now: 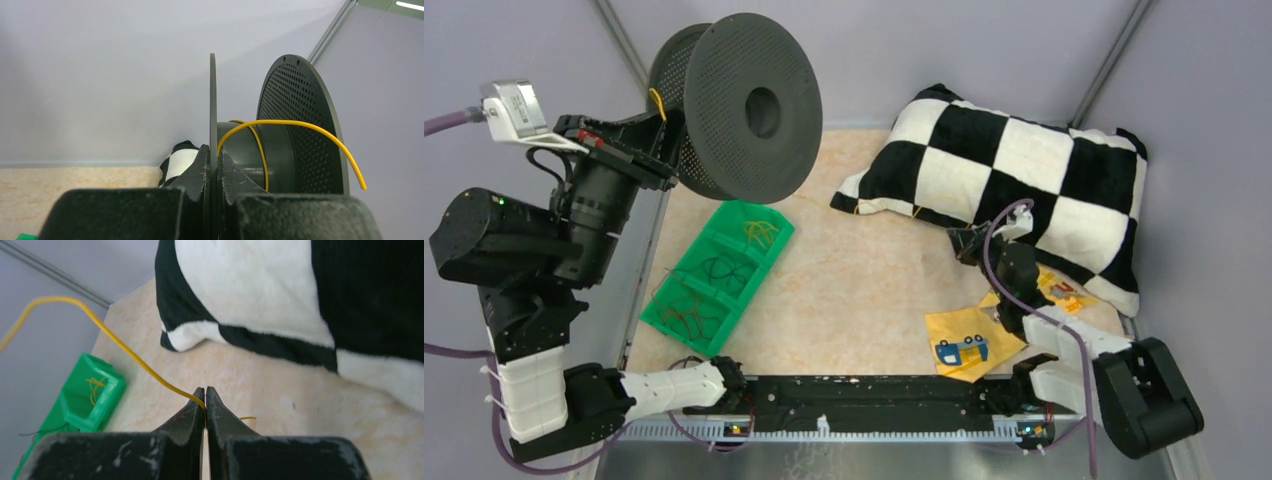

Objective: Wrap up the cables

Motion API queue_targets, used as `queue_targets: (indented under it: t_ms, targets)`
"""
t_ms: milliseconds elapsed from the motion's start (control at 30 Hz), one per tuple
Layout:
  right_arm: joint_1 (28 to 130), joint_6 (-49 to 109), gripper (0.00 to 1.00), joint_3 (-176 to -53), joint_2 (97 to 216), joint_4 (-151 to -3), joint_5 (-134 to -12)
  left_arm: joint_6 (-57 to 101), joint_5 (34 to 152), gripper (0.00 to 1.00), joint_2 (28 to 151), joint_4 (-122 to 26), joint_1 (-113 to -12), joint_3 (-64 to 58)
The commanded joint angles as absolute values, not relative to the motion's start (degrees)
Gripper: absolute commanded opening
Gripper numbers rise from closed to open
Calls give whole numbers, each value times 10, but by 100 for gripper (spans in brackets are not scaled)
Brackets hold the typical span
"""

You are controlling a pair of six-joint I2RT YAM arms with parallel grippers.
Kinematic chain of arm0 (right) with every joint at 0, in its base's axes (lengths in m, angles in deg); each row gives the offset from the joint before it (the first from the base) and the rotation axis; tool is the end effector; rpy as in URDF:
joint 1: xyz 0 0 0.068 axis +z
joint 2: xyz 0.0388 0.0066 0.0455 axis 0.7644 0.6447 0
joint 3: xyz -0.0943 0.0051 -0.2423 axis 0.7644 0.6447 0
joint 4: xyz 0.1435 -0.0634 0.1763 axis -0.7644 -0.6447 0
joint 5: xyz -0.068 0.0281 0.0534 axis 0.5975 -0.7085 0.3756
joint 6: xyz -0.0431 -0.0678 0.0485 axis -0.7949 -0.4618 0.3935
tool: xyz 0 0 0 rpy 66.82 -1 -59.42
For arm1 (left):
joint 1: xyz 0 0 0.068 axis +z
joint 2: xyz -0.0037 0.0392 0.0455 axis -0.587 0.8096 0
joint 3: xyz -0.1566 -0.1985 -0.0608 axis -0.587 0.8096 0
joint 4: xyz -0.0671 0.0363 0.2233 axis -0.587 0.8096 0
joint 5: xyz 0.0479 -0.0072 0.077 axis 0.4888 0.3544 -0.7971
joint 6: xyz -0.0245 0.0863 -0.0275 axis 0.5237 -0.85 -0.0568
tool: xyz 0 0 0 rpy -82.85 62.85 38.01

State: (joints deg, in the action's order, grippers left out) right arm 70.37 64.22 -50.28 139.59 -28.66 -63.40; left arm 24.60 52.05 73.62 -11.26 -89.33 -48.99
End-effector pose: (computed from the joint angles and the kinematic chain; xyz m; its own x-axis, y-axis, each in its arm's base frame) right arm 0.2330 0.0849 0.1847 -0.2875 0.5954 -0.7503 -0.1821 0.7351 0.6531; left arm 0.0897 -0.0444 0.6051 0.1366 -0.5388 -0.8313 0.4309 0.7879 -0.4399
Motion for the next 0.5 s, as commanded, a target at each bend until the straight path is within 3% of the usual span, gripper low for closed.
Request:
queue_targets:
  t_ms: [0, 233, 467]
  targets:
    - [678, 543, 0, -620, 1333, -545, -673, 238, 555, 0, 766, -73, -894, -491]
    - [673, 440, 0, -870, 1419, -867, -722, 210, 709, 0, 811, -5, -894, -421]
    - [536, 412, 0, -923, 1479, -915, -781, 176, 782, 0, 782, 16, -894, -314]
